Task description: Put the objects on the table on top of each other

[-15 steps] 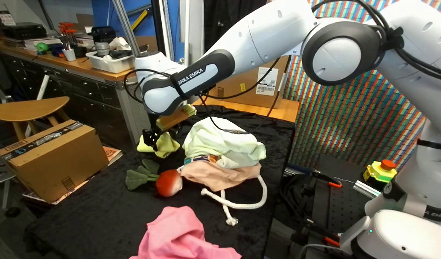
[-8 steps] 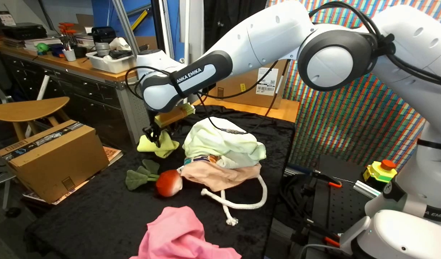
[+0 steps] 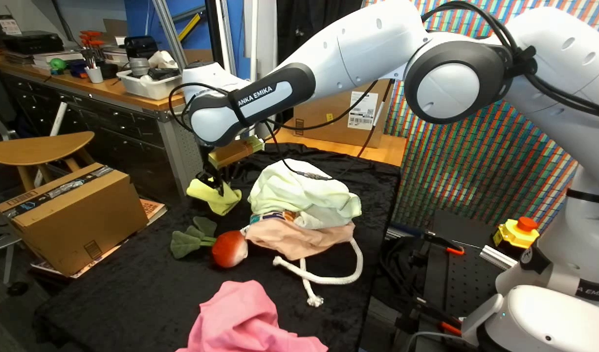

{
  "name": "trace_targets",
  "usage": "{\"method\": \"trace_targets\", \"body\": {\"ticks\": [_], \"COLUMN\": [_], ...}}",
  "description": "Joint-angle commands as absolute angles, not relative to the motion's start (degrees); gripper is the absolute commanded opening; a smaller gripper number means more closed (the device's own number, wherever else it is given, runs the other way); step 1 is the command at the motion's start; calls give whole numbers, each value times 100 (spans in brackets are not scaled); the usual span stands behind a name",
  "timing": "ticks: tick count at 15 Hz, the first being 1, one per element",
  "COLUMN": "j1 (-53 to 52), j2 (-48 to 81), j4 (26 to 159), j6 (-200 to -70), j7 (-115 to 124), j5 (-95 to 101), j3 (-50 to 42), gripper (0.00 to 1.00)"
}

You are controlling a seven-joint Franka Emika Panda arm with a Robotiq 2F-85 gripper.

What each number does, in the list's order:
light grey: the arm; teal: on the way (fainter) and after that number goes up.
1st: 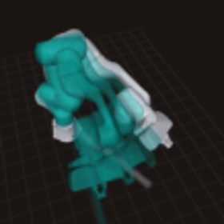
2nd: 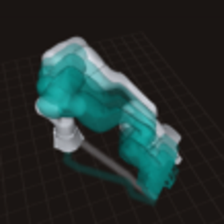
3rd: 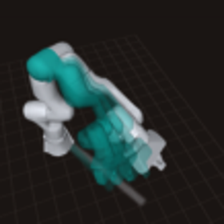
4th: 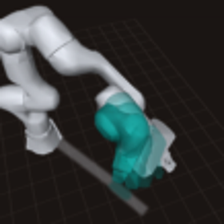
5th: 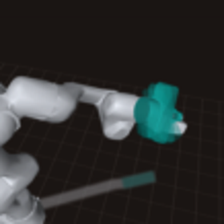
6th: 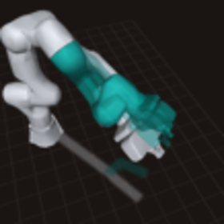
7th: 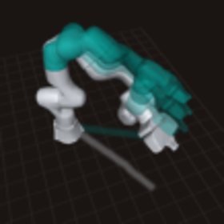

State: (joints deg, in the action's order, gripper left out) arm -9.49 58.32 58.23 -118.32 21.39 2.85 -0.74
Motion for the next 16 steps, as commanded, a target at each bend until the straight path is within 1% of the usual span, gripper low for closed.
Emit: {"method": "trace_targets", "body": {"ticks": [1, 6, 16], "j1": [-964, -1107, -1123], "j2": [5525, 4588, 1937], "j4": [5923, 6733, 9165], "j6": [-11555, -11477, -11074], "j7": [1942, 1551, -279], "j5": [183, 355, 489], "j3": [-31, -9, 607], "gripper": [3, 3, 3]}}
